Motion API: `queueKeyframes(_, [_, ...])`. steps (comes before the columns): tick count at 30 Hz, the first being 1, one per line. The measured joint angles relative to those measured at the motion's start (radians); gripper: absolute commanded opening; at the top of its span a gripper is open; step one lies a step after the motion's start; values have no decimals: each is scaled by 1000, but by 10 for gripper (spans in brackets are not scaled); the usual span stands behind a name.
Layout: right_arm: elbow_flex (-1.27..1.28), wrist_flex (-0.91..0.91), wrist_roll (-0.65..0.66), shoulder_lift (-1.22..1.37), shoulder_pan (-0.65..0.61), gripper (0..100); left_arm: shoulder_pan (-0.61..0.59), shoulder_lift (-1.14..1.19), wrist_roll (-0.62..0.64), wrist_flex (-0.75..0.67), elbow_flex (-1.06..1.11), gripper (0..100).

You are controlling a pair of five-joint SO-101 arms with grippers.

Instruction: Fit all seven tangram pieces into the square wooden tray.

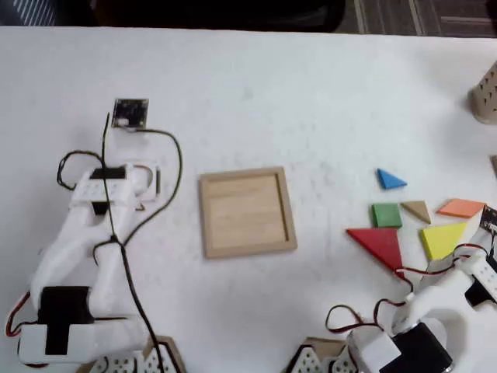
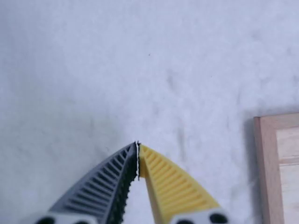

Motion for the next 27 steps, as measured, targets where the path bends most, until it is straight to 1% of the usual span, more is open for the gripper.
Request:
queueKeyframes(11, [-6, -2, -28, 5, -8, 223, 0, 0, 0, 0, 0, 50])
queueKeyframes(19, [-6, -89, -28, 5, -21, 223, 0, 0, 0, 0, 0, 50])
queueKeyframes(27, [-6, -97, 3, 12, -9, 223, 0, 0, 0, 0, 0, 50])
